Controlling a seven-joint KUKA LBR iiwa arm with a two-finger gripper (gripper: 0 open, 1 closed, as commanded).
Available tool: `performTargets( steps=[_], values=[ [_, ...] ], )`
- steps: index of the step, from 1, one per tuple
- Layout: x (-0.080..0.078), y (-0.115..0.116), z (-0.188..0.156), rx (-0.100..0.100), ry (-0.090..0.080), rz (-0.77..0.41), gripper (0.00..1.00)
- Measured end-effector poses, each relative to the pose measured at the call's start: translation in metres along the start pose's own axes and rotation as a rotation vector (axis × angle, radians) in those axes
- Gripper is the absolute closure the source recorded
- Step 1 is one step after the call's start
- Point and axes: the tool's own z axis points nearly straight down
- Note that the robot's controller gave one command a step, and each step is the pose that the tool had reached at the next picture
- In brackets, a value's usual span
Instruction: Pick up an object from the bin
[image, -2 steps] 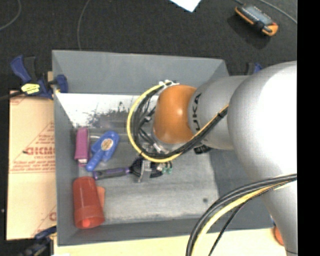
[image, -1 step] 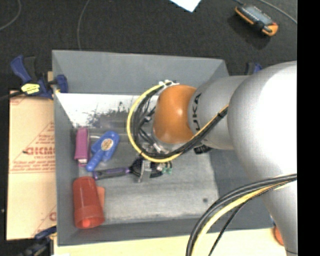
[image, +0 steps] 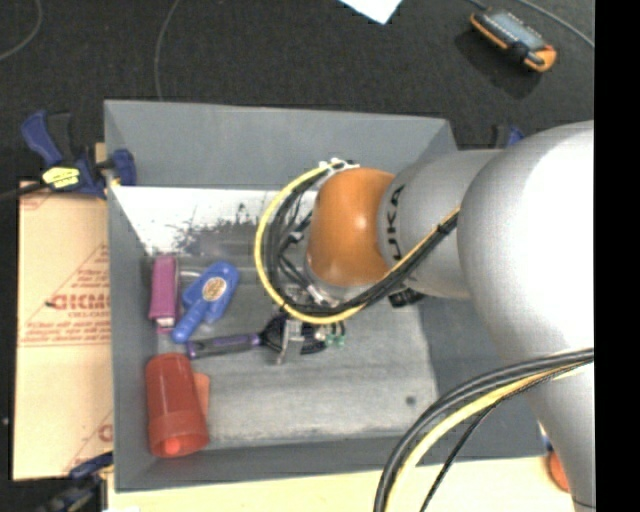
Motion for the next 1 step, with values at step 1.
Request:
performTargets(
  steps=[1],
  values=[
    [-0.0003, -0.0002, -0.0175, 0.0, 0.0, -0.001, 1.0]
  ],
)
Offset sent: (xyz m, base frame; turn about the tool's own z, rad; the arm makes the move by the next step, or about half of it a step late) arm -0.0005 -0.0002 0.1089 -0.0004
